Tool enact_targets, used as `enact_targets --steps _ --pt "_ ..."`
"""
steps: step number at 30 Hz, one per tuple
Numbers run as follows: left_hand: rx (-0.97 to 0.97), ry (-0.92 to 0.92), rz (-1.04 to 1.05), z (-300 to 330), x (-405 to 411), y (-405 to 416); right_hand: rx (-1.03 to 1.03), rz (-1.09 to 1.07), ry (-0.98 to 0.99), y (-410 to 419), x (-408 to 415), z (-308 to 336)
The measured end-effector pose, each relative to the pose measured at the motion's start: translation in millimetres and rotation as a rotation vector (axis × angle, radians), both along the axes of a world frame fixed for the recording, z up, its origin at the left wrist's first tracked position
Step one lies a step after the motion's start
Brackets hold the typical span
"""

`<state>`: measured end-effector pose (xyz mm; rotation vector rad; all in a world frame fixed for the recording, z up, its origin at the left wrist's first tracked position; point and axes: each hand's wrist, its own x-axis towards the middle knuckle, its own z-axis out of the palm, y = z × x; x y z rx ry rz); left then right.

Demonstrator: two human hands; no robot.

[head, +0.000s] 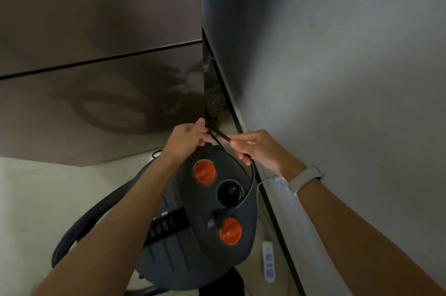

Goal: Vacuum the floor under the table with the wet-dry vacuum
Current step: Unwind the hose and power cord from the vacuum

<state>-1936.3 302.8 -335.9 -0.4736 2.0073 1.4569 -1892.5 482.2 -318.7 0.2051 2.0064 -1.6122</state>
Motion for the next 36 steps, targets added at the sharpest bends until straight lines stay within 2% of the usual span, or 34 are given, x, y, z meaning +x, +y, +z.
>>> enact_targets --steps 6,7,9,11,12,15,16,20,23,26,31,36 --pt "0.065 -0.166 0.082 10.6 -14.7 43.9 -0.015 0.121 -0.12 21.6 10.5 -0.5" --pt "0.099 -0.181 0.11 13.7 -12.7 49.2 -0.002 0.071 -0.115 25.2 15.5 -3.1" --pt "0.165 -0.187 0.151 19.7 -6.2 53.2 0.092 -0.205 -0.044 34.9 25.6 -16.3" --pt "0.183 -0.146 0.043 25.2 3.9 49.9 0.239 -0.433 0.056 45.1 36.2 -28.4" --pt "0.201 -0.123 -0.035 27.3 10.0 47.1 0.288 -0.406 0.079 48.2 40.8 -31.8" --pt "0.224 -0.084 -0.238 36.5 29.8 39.1 0.355 -0.034 0.128 47.6 53.0 -43.6" --pt "0.203 -0.069 -0.282 38.6 36.5 36.5 0.369 0.028 0.13 44.8 56.4 -42.5" --pt "0.109 0.036 -0.294 46.0 70.0 25.5 0.384 -0.037 0.094 37.8 84.2 -34.9" --pt "0.004 0.154 -0.368 53.3 105.5 17.7 0.385 -0.113 0.1 36.3 128.2 -29.2" --pt "-0.033 0.194 -0.425 56.5 151.5 6.1 0.403 -0.168 0.125 26.1 181.8 -24.8" --pt "-0.076 0.29 -0.333 55.9 252.4 -22.6 0.434 -0.251 0.217 -7.5 281.3 -19.3" --pt "-0.082 0.316 -0.216 52.9 377.5 -68.4 0.416 -0.243 0.252 -55.4 394.6 -20.9"
